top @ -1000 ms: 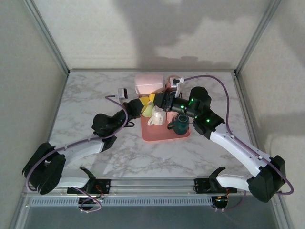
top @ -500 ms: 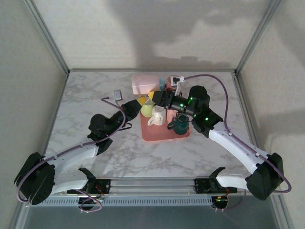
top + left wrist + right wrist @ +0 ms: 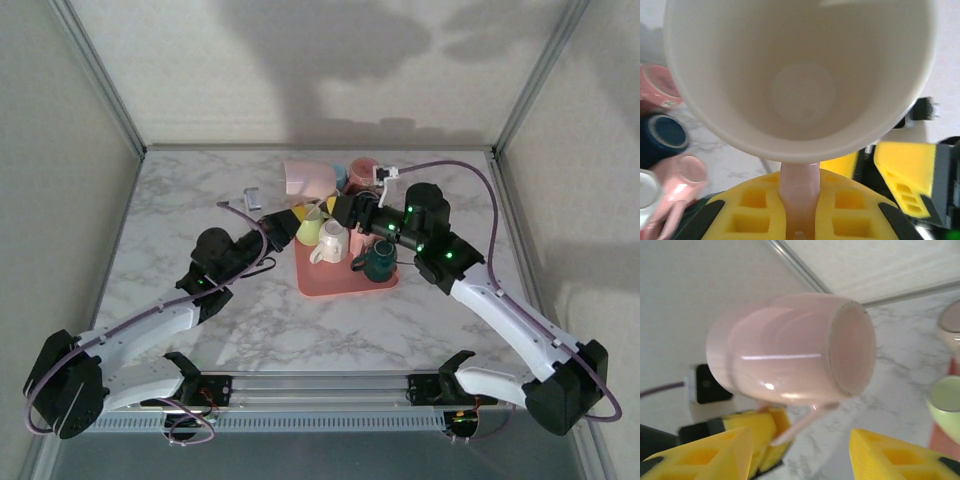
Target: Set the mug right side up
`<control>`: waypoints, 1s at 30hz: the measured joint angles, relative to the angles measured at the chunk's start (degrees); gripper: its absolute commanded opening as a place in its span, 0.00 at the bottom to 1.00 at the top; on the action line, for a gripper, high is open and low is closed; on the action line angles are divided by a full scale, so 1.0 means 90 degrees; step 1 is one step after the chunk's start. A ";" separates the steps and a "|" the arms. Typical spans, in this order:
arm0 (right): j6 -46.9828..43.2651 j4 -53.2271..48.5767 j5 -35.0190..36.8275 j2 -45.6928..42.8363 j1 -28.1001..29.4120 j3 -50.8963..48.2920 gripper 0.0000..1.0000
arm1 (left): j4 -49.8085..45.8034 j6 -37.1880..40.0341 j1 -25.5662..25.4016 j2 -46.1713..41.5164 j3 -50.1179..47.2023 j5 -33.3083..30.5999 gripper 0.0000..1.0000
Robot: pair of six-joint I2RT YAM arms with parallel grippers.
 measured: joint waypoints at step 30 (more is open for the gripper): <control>-0.2285 -0.4126 0.1960 0.1168 -0.0024 0.1620 0.60 | -0.6664 0.2178 0.1960 0.2137 0.3174 -0.3978 0.00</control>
